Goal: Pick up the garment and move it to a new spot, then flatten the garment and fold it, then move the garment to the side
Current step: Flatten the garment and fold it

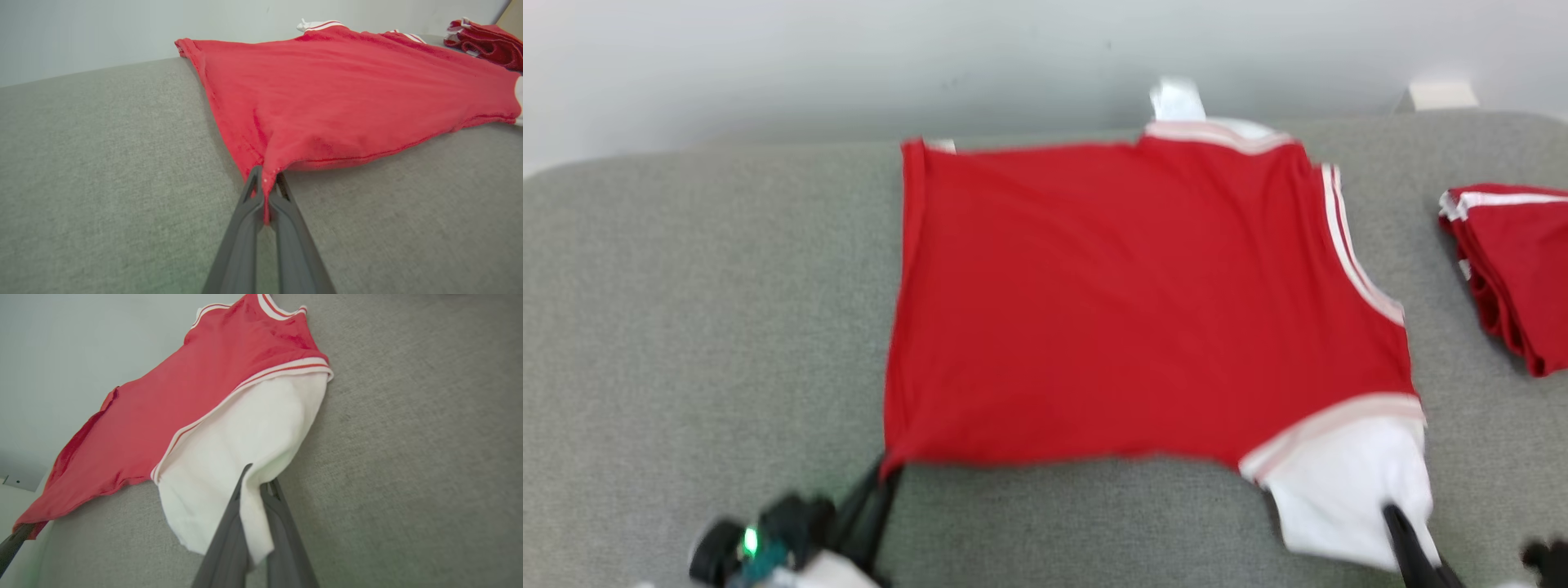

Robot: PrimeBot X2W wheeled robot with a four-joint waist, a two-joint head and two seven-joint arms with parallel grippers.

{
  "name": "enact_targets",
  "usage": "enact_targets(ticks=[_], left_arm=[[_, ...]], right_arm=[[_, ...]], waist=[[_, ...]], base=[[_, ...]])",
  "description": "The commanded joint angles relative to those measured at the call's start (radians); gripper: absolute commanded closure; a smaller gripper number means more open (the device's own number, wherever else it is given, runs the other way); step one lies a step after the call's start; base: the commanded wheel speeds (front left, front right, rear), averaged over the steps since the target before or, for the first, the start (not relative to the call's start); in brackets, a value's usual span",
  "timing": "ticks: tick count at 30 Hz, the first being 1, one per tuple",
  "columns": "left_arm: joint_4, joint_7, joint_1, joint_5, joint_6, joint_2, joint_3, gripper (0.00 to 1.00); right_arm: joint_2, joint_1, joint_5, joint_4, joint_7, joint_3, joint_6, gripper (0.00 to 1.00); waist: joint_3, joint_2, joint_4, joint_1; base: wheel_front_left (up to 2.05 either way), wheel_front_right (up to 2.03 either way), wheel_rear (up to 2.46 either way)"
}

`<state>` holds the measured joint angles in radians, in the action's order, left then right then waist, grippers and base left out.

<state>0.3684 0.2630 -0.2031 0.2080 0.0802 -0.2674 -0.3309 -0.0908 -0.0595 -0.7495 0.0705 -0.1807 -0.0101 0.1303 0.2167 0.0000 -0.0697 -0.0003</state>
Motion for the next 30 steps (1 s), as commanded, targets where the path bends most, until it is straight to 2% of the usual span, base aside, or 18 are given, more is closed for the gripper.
enact_targets(ticks=[1,4,7,12,16,22,26,30], left_arm=[[-0.020,0.002,0.044,-0.009,-0.008,-0.011,-0.003,1.00],[-0.083,-0.025,0.155,-0.019,-0.025,-0.025,-0.028,1.00],[-0.171,-0.104,0.252,0.006,-0.029,-0.036,-0.043,1.00],[-0.335,-0.272,0.317,0.078,-0.011,-0.060,-0.044,1.00],[-0.433,-0.409,0.278,0.167,0.007,-0.089,-0.022,1.00],[-0.524,-0.653,0.144,0.287,0.028,-0.144,-0.003,1.00],[-0.519,-0.783,0.016,0.355,0.029,-0.152,0.020,1.00],[-0.499,-0.861,-0.076,0.410,0.013,-0.133,0.035,1.00]], right_arm=[[0.004,-0.049,0.001,-0.026,-0.011,0.019,0.000,1.00],[0.020,-0.176,-0.001,-0.109,-0.049,0.054,0.000,1.00],[0.028,-0.275,0.010,-0.195,-0.102,0.067,0.000,1.00],[0.036,-0.319,0.039,-0.295,-0.200,0.118,0.000,1.00],[0.037,-0.254,0.080,-0.361,-0.319,0.147,0.000,1.00],[0.012,-0.071,0.142,-0.432,-0.572,0.157,0.000,1.00],[-0.033,0.087,0.198,-0.415,-0.709,0.147,0.000,1.00],[-0.054,0.194,0.233,-0.389,-0.771,0.135,0.000,1.00]], waist=[[-0.026,0.0000,-0.002,0.0003],[-0.036,0.0000,0.001,0.0003],[-0.040,0.0000,-0.001,0.0003],[-0.043,0.0000,-0.002,0.0003],[-0.034,0.0000,-0.002,0.0003],[0.022,0.0000,0.009,0.0003],[0.078,0.0000,0.023,0.0003],[0.113,0.0000,0.038,0.0003]], base=[[0.00,0.00,0.00],[0.00,0.00,0.00],[0.00,0.00,0.00],[0.00,0.00,0.00],[0.00,0.00,0.00],[0.00,0.00,0.00],[0.00,0.00,0.00],[0.00,0.00,0.00]])
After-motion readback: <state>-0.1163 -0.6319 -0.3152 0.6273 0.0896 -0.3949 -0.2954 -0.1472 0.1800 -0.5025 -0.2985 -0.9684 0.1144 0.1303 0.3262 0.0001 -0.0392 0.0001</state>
